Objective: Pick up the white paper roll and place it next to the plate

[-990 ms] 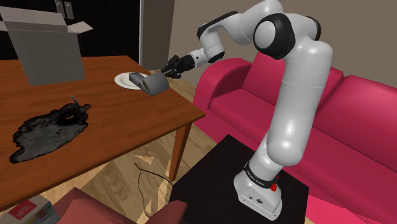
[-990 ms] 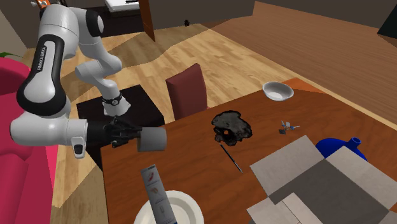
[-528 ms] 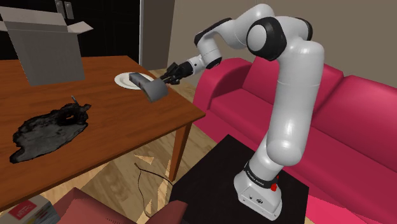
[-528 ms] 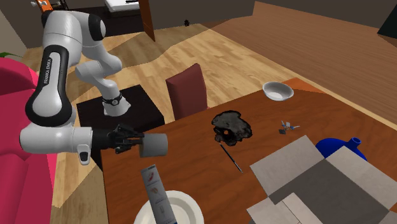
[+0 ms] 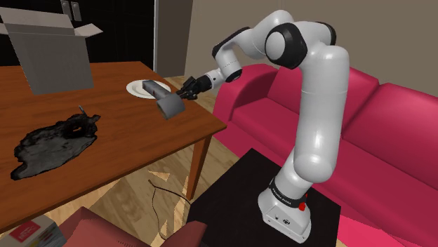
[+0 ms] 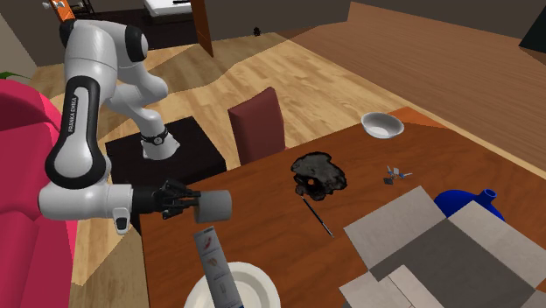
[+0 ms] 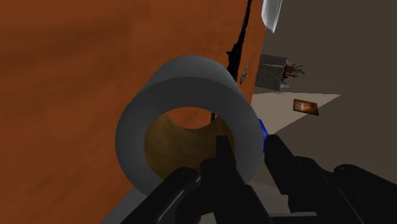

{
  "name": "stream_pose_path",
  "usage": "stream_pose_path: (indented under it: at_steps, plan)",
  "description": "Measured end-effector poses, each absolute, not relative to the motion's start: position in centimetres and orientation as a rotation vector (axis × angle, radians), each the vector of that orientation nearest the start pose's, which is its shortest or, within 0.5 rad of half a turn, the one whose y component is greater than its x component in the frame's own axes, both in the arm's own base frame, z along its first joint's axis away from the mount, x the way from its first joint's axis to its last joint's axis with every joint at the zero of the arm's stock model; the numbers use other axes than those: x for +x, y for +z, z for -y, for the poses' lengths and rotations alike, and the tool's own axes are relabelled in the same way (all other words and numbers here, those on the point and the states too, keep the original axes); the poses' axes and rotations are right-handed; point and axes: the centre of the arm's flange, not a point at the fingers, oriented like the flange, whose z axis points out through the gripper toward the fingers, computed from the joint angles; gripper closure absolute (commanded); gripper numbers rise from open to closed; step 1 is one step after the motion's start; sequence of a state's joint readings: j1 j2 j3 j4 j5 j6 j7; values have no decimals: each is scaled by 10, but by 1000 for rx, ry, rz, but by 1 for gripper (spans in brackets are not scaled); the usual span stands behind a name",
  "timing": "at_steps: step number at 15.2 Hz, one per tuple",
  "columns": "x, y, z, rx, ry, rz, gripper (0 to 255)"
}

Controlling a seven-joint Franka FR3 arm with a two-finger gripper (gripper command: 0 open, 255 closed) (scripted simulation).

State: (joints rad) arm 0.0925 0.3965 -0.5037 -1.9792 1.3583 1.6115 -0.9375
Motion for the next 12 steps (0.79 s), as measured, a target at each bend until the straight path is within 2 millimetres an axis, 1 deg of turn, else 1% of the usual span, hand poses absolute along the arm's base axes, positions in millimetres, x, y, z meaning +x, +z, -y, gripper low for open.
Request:
stream_pose_path:
  at_steps: [2,3,8,9,11,12]
  plan:
    - [570,295,127,-1940,-281,-105,255]
    - [572,295,126,-1940,-283,-105,255]
    - [569,293,127,-1937,-288,-107,255]
    - [570,292,127,-1937,-288,-107,0]
    - [567,281,123,-1945,-262,-105,0]
    - [566,280,122,-1946,-258,-105,0]
